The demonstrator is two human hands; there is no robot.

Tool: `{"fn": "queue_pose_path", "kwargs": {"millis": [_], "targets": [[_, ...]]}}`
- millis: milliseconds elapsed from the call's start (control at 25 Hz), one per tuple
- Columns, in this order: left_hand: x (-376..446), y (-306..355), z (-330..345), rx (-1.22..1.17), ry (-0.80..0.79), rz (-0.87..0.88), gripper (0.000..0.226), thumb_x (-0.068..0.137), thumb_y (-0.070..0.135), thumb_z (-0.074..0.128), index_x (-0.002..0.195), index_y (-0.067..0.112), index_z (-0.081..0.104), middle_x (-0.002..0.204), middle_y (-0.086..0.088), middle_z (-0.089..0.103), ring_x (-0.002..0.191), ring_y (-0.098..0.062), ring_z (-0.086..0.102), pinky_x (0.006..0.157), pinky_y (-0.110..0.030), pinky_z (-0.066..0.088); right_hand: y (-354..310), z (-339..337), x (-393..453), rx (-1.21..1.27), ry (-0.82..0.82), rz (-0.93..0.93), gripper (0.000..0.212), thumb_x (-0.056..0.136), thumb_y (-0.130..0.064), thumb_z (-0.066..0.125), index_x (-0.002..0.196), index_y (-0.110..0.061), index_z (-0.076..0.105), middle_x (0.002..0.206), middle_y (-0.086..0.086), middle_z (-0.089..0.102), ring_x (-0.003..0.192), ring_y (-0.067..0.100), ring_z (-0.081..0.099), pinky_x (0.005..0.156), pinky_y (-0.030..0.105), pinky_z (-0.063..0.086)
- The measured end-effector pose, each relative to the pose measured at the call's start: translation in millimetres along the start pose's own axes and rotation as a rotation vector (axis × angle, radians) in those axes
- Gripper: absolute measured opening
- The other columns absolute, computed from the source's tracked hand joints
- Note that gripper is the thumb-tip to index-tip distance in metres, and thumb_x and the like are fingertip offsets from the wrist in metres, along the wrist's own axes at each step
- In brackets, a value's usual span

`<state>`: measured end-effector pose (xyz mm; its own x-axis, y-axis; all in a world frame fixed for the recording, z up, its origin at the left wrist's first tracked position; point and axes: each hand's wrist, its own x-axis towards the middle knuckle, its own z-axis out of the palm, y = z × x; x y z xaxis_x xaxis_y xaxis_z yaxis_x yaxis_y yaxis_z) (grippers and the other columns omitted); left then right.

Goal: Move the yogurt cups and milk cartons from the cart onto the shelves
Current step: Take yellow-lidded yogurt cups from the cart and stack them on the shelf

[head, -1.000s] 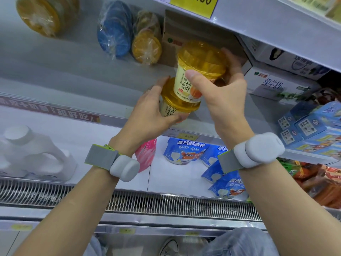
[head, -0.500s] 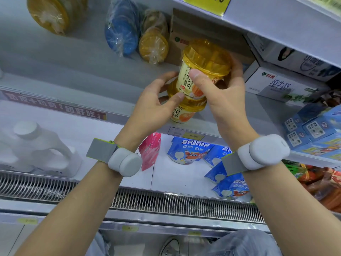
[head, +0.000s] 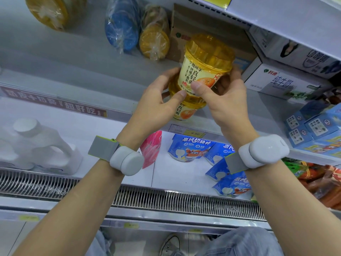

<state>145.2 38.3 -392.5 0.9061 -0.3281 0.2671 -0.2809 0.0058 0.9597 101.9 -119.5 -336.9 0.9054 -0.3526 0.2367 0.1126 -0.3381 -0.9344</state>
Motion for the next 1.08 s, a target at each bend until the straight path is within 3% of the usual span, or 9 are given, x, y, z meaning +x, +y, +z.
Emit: {"fn": "queue_pose_path", "kwargs": {"millis": [120,320,560,760,1080], "targets": [[-1.5,0.4,0.9,0.063,-0.005,0.003,0.063,0.091,0.032,0.071,0.148,0.026,0.046,0.139,0.009,0.059,0.129,-0.005,0.055,0.11,-0.035,0.048,-0.3,-5.1,1.7,-0.002,-0.015,-0.01,0.068,0.077,-0.01,0.086,0.133,-0.009,0.047,0.125,0.006,0.067,0.114,0.014,0.067,0.095,0.034,0.057],[-3.4,1.4,1.7,0.073,0.003,0.012,0.063,0.091,0.029,0.074,0.148,0.024,0.047,0.138,0.009,0.06,0.127,-0.005,0.055,0.108,-0.026,0.048,-1.4,-4.4,1.0,-0.017,-0.033,0.003,0.052,0.08,-0.011,0.083,0.123,-0.013,0.055,0.117,-0.003,0.069,0.106,0.005,0.069,0.084,0.022,0.056],[-4.9,3.5,3.5,0.075,0.044,0.025,0.06,0.091,0.03,0.075,0.145,0.024,0.05,0.131,0.013,0.061,0.121,0.0,0.057,0.1,-0.012,0.046,-4.2,-5.5,-1.2,0.005,-0.068,0.014,0.046,0.083,-0.007,0.078,0.122,-0.012,0.055,0.112,-0.006,0.069,0.1,0.001,0.07,0.08,0.019,0.055],[-6.1,0.6,3.9,0.067,0.07,0.044,0.059,0.088,0.033,0.078,0.142,0.026,0.054,0.131,0.011,0.064,0.123,-0.005,0.058,0.105,-0.024,0.05,-2.8,-6.8,-1.5,0.044,-0.074,0.019,0.044,0.084,-0.002,0.076,0.122,-0.008,0.055,0.113,-0.002,0.07,0.102,0.006,0.071,0.085,0.023,0.055],[-7.2,1.0,2.8,0.083,0.059,0.048,0.059,0.09,0.034,0.076,0.144,0.022,0.053,0.135,0.009,0.063,0.124,-0.005,0.058,0.104,-0.022,0.05,-2.0,-4.9,-4.0,0.059,-0.08,0.03,0.043,0.086,-0.002,0.074,0.125,-0.007,0.054,0.114,-0.001,0.069,0.104,0.006,0.07,0.085,0.023,0.055]]}}
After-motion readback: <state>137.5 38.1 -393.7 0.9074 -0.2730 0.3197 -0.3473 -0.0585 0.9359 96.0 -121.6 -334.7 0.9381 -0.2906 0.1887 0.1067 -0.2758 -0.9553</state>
